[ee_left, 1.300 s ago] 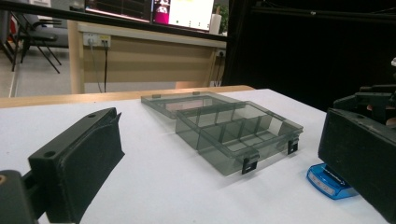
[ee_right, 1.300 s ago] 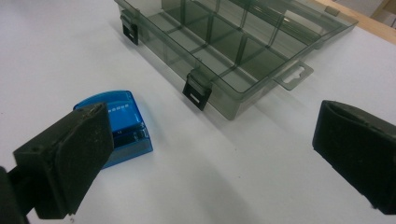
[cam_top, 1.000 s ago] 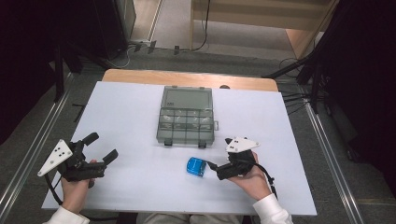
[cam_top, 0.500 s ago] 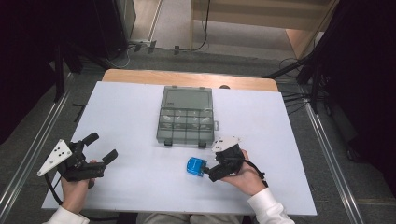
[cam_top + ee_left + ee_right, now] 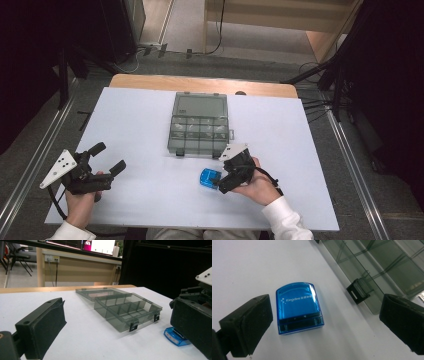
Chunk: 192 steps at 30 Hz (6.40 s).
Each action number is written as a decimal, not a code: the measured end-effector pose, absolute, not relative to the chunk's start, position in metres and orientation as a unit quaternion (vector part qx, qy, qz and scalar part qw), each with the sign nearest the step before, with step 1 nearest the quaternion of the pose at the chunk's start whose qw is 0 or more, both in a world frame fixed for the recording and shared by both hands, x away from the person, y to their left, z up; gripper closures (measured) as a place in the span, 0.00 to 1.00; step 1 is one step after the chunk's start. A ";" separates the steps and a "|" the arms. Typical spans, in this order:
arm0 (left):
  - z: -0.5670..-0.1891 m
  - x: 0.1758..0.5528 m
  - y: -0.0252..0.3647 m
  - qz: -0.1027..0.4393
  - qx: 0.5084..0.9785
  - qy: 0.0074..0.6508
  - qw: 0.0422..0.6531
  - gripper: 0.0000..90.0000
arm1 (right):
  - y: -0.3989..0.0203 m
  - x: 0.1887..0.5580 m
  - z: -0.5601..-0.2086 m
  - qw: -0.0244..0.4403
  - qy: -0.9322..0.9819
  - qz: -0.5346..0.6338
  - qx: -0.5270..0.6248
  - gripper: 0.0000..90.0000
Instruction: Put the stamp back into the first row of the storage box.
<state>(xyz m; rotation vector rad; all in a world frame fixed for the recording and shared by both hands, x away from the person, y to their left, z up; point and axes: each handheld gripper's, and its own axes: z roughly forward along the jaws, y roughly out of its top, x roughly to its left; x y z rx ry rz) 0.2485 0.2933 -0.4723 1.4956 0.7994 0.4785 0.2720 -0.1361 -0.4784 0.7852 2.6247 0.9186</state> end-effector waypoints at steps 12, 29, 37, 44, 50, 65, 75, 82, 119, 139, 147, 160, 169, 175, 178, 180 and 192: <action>-0.473 0.249 0.295 0.202 0.651 0.356 0.639 0.00 | -0.119 0.277 -0.476 0.110 0.919 0.289 0.246 0.00; -0.474 0.250 0.295 0.197 0.648 0.358 0.642 0.00 | -0.099 0.283 -0.488 0.067 0.955 0.206 0.202 0.14; -0.474 0.250 0.295 0.196 0.650 0.357 0.642 0.00 | -0.098 0.285 -0.495 0.054 0.965 0.177 0.184 0.29; -0.474 0.250 0.295 0.196 0.651 0.357 0.641 0.00 | -0.096 0.283 -0.493 0.053 0.969 0.173 0.170 0.46; -0.474 0.250 0.295 0.196 0.652 0.357 0.639 0.00 | -0.095 0.284 -0.491 0.042 0.970 0.167 0.173 0.47; -0.474 0.250 0.294 0.195 0.653 0.355 0.640 0.00 | -0.099 0.307 -0.465 0.015 0.967 0.179 0.181 0.47; -0.475 0.250 0.293 0.192 0.654 0.354 0.640 0.00 | -0.099 0.335 -0.438 0.017 0.968 0.180 0.177 0.47; -0.475 0.250 0.293 0.191 0.656 0.354 0.639 0.00 | -0.098 0.354 -0.423 0.009 0.965 0.190 0.179 0.47; -0.476 0.250 0.292 0.180 0.655 0.352 0.644 0.00 | -0.094 0.450 -0.416 0.017 0.965 0.178 0.191 0.46; -0.476 0.250 0.291 0.175 0.654 0.350 0.647 0.00 | -0.102 0.473 -0.433 0.021 0.966 0.176 0.191 0.47; -0.476 0.250 0.290 0.174 0.656 0.350 0.646 0.00 | -0.102 0.476 -0.438 0.030 0.967 0.182 0.174 0.46; -0.476 0.250 0.291 0.172 0.654 0.350 0.649 0.00 | -0.099 0.468 -0.429 0.051 0.957 0.202 0.202 0.14; -0.476 0.250 0.290 0.168 0.653 0.350 0.650 0.00 | -0.101 0.452 -0.420 0.069 0.954 0.186 0.225 0.00; -0.476 0.250 0.290 0.167 0.652 0.350 0.651 0.00 | -0.112 0.443 -0.416 0.070 0.941 0.199 0.263 0.00; -0.476 0.250 0.290 0.166 0.654 0.349 0.650 0.00 | -0.121 0.439 -0.413 0.063 0.936 0.207 0.279 0.00; -0.476 0.250 0.290 0.165 0.654 0.349 0.651 0.00 | -0.127 0.436 -0.412 0.063 0.934 0.210 0.283 0.00; -0.476 0.251 0.287 0.162 0.656 0.346 0.651 0.00 | -0.158 0.409 -0.404 0.070 0.921 0.216 0.316 0.00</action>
